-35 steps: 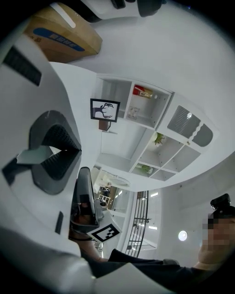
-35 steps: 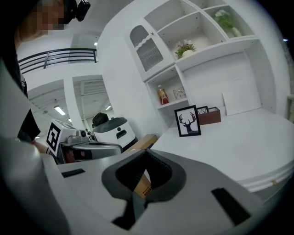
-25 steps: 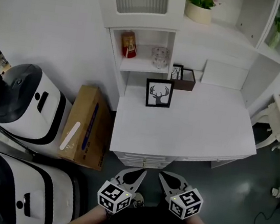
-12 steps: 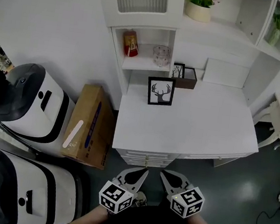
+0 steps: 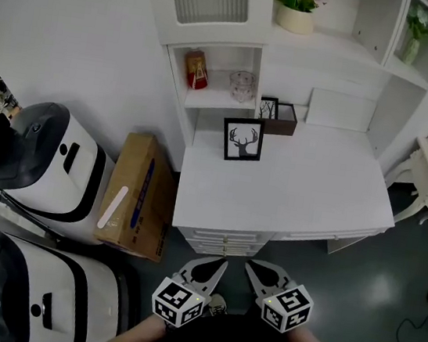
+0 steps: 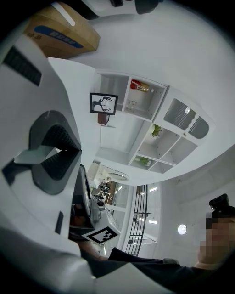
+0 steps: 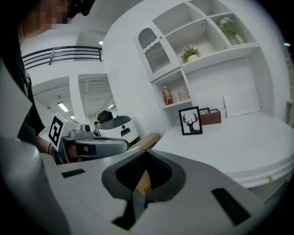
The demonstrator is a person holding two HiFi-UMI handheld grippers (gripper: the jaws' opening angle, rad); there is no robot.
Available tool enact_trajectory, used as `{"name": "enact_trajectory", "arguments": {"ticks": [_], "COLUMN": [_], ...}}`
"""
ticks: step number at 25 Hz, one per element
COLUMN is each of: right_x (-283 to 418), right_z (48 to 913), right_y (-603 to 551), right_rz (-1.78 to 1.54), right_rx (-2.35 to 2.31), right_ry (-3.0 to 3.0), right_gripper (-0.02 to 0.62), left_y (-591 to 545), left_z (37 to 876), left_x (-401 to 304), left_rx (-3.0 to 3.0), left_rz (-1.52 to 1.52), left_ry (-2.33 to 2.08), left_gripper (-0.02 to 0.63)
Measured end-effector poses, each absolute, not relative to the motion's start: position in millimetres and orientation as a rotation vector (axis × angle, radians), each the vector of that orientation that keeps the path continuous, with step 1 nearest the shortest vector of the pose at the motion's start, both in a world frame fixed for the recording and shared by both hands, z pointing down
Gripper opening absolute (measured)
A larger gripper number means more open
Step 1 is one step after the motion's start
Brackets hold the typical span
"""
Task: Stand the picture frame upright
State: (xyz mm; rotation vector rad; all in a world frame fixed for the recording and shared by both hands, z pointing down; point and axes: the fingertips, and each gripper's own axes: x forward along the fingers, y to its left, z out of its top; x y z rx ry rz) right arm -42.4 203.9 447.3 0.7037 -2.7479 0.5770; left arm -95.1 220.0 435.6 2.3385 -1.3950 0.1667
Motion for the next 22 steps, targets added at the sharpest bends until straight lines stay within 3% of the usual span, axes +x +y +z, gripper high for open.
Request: {"name": "enact_trajectory", "arguments": {"ticks": [22], "right_x": [-50], "right_z": [454], "right_y": [220], "right_rz": [0.567], "right_rx": [0.707], "right_ry": [-2.739], "right_gripper": [0.003], "left_y": [232], "left_z": [441], "left_x": [-99], "left_rx": [2.325], "left_rz": [0.133], "left_ry": [-1.37], "left_gripper": [0.005]}}
